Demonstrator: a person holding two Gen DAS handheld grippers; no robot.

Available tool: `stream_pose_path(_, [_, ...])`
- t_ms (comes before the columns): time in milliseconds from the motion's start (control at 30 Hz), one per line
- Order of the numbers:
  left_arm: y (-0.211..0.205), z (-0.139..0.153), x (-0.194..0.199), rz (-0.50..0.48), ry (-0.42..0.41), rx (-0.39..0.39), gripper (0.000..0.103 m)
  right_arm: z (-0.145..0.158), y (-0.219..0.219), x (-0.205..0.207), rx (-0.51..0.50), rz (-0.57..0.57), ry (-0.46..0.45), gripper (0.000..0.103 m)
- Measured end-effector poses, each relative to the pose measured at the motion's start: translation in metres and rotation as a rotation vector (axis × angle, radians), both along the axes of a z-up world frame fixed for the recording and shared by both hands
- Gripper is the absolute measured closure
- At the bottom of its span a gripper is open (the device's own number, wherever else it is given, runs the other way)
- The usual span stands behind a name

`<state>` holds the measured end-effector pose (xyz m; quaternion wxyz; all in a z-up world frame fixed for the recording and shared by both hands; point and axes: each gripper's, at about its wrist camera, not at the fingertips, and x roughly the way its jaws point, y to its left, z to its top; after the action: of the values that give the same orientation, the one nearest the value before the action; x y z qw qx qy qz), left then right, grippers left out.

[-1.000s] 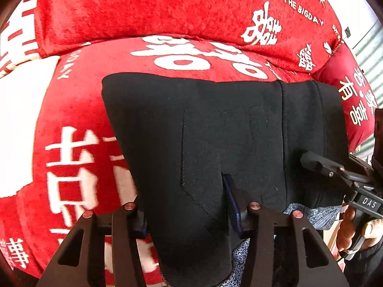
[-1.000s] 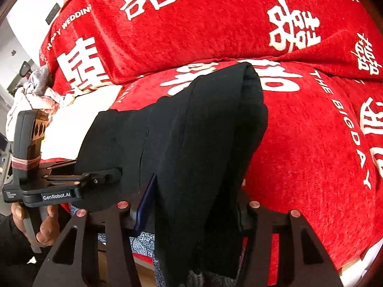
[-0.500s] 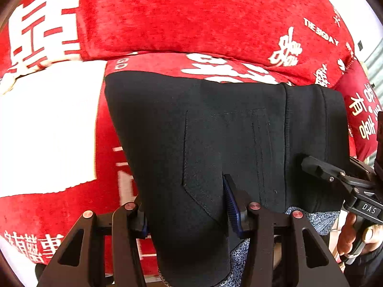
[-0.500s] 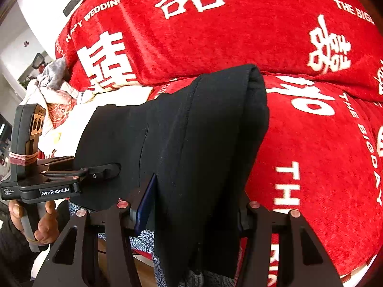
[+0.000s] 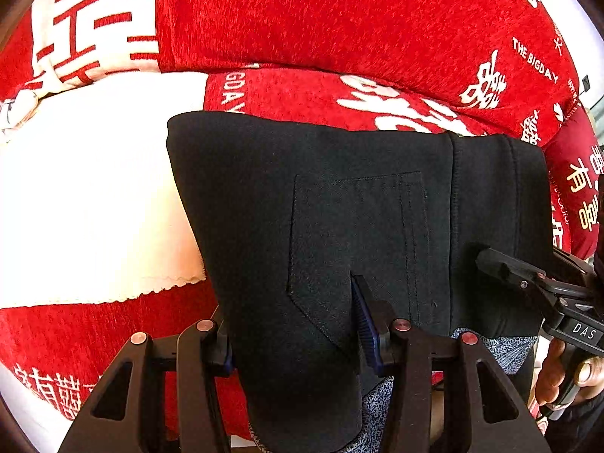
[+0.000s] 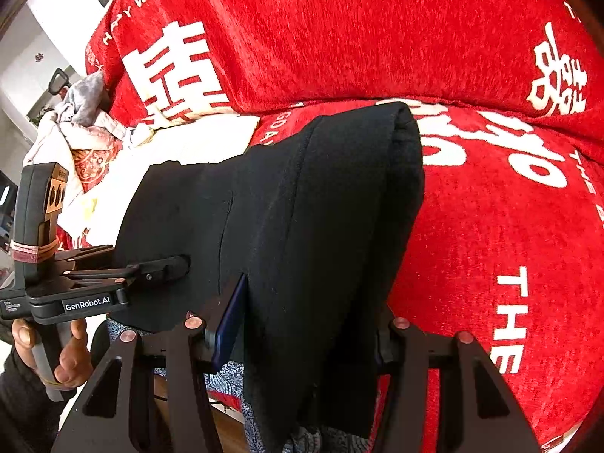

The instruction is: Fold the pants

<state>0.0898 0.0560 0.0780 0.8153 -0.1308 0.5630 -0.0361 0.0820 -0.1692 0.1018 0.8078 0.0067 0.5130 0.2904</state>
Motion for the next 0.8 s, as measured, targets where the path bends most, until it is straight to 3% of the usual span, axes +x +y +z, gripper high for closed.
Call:
stream_pose_path(200, [0.002, -0.021, 0.006, -0.004, 0.029, -0.013, 0.052, -0.021, 0.0, 0.011, -0.019, -0.021, 0.048, 0.045])
stream_pose_path(600, [0.015, -0.033, 0.005, 0.001, 0.035, -0.066, 0.047, -0.041, -0.002, 0.03, -0.015, -0.048, 0.091, 0.044])
stream_pose_path(700, [0.016, -0.038, 0.009, 0.001, 0.029, -0.072, 0.042, -0.046, -0.004, 0.032, -0.011, -0.052, 0.096, 0.042])
stream_pose_path(800, [0.02, -0.045, 0.01, 0.022, 0.033, -0.069, 0.022, -0.053, -0.007, 0.035, -0.009, -0.061, 0.109, 0.035])
